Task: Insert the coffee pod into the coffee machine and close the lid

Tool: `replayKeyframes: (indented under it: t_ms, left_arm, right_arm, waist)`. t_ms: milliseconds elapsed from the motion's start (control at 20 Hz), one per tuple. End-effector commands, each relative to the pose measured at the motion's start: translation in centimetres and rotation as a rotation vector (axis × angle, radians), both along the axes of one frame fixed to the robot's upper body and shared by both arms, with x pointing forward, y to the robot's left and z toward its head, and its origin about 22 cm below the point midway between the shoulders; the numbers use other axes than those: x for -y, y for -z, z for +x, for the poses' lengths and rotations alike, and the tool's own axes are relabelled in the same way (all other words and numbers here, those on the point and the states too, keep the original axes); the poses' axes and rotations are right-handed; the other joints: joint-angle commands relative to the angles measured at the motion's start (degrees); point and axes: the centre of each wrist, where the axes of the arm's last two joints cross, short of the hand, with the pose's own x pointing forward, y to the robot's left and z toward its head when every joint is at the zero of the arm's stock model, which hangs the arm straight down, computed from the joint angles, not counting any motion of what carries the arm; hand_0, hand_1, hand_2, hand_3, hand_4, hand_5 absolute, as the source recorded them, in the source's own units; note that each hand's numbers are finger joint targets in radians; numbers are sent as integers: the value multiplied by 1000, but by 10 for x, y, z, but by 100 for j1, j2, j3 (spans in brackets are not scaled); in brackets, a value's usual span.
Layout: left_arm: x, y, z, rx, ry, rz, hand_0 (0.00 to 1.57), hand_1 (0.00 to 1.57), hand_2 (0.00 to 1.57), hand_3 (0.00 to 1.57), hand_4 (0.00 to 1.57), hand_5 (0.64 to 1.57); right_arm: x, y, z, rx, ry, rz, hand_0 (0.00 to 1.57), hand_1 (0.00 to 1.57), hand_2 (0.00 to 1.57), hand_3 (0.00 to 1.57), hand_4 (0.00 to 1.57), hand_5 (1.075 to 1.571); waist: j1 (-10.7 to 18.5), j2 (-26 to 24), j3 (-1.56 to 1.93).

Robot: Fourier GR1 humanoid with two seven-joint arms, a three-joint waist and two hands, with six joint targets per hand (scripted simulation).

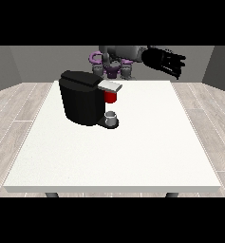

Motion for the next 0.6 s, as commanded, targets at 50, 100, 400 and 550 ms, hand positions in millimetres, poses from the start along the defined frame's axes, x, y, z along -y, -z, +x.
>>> replayKeyframes:
  t_ms: [50, 100, 400, 550]
  left_arm:
    - [-10, -4, 5, 5, -7, 0, 0, 0, 0, 0, 297, 1571]
    - [-18, -1, 4, -3, -22, -25, 0, 0, 0, 0, 318, 1571]
    - [-20, 45, -12, -110, -80, -27, 0, 0, 0, 0, 248, 1571]
    - [-27, 54, -10, -176, -109, -39, 0, 0, 0, 0, 266, 1571]
  right_arm:
    - [-16, -1, -4, 28, -60, 31, 0, 0, 0, 0, 0, 1571]
    - [-3, 9, -1, 25, -85, 21, 0, 0, 0, 0, 0, 1571]
    - [-42, 68, -17, 7, -231, 56, 0, 0, 0, 0, 219, 1571]
    - [-35, 105, -24, -79, -311, 73, 0, 0, 0, 0, 263, 1571]
  waist:
    - [-121, 40, 0]
    - [-330, -86, 1]
    - [-742, -694, 1]
    - [-1011, -1157, 2]
